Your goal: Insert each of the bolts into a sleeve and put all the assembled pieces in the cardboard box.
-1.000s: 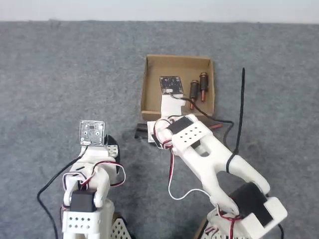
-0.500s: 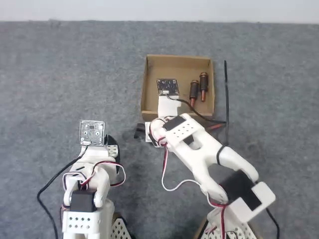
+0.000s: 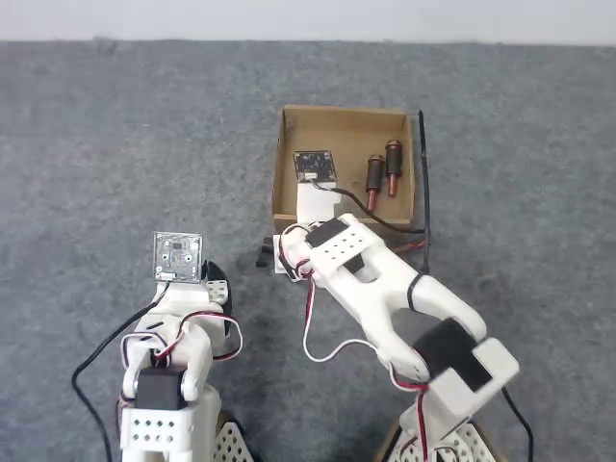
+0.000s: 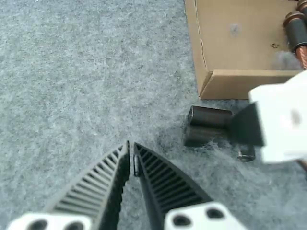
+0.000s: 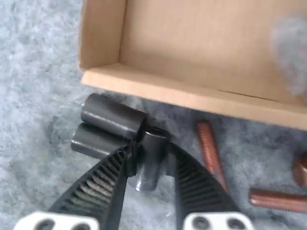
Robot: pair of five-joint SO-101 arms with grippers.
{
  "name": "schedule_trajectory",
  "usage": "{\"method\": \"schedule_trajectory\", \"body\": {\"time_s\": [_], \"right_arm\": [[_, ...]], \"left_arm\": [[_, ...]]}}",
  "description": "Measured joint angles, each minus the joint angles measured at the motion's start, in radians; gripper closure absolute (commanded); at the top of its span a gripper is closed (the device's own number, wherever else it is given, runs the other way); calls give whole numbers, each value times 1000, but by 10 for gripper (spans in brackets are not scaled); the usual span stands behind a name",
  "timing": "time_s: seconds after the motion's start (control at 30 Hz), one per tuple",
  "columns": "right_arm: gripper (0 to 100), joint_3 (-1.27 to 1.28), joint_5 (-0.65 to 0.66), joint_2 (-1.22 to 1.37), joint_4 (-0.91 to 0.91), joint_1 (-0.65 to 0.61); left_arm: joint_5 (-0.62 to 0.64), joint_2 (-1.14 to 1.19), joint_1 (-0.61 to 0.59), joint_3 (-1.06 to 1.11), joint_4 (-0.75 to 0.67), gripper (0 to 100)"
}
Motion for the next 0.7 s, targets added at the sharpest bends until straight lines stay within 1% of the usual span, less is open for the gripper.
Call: {"method": "schedule_trajectory", "body": {"time_s": [0.07, 0.13, 0.3, 0.47, 0.53, 0.6, 0.7], "right_arm": [[913, -2, 0, 18, 3, -8], [924, -2, 0, 18, 3, -9], [890, -6, 0, 21, 5, -9], [892, -14, 9, 41, 5, -9], [924, -35, 29, 55, 15, -9], [990, -74, 41, 77, 61, -9], [981, -137, 44, 110, 135, -8]], "left_arm": [[0, 0, 0, 0, 0, 988], [0, 0, 0, 0, 0, 988], [0, 0, 0, 0, 0, 988], [0, 0, 0, 0, 0, 988], [0, 0, 0, 0, 0, 988], [0, 0, 0, 0, 0, 988], [0, 0, 0, 0, 0, 988]]}}
